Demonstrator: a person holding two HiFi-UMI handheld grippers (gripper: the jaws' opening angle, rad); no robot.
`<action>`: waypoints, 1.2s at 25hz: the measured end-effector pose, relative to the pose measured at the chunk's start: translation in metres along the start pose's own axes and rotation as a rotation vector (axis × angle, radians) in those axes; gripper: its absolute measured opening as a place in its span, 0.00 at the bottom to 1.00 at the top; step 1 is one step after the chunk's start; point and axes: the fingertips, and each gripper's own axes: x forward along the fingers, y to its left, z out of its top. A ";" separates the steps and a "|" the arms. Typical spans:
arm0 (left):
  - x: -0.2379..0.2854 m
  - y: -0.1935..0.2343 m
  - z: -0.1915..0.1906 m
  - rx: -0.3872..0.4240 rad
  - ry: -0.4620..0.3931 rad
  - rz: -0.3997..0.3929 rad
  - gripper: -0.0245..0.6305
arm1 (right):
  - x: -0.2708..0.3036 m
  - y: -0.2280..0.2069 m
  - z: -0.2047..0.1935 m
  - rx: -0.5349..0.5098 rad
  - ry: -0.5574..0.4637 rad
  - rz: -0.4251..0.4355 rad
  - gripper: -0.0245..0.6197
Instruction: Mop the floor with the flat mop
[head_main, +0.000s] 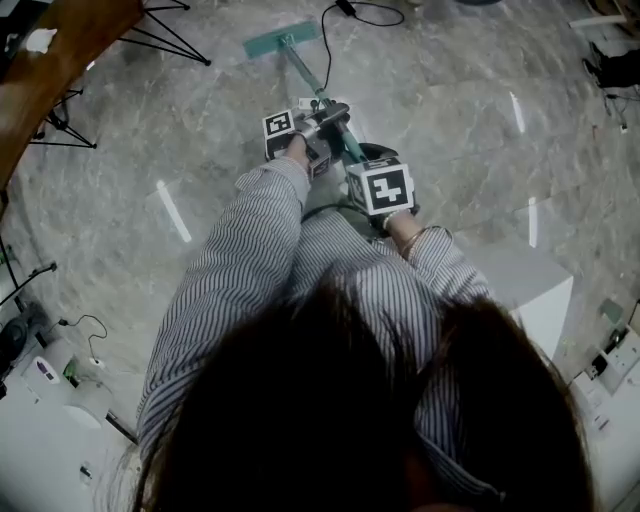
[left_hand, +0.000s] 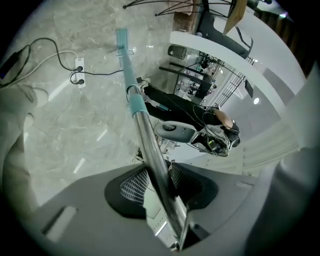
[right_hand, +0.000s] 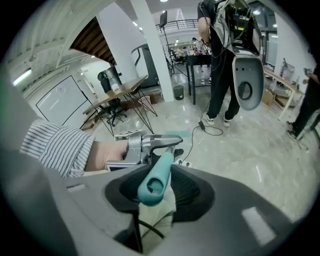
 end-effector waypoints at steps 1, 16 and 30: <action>0.000 0.001 0.000 -0.001 -0.011 0.002 0.27 | 0.000 0.000 0.000 -0.002 0.002 0.001 0.23; 0.010 0.010 -0.009 0.040 -0.055 0.050 0.26 | -0.008 -0.015 -0.012 0.059 -0.053 -0.006 0.23; 0.030 -0.035 0.056 0.083 0.039 0.116 0.28 | 0.027 -0.018 0.070 -0.032 -0.062 -0.017 0.23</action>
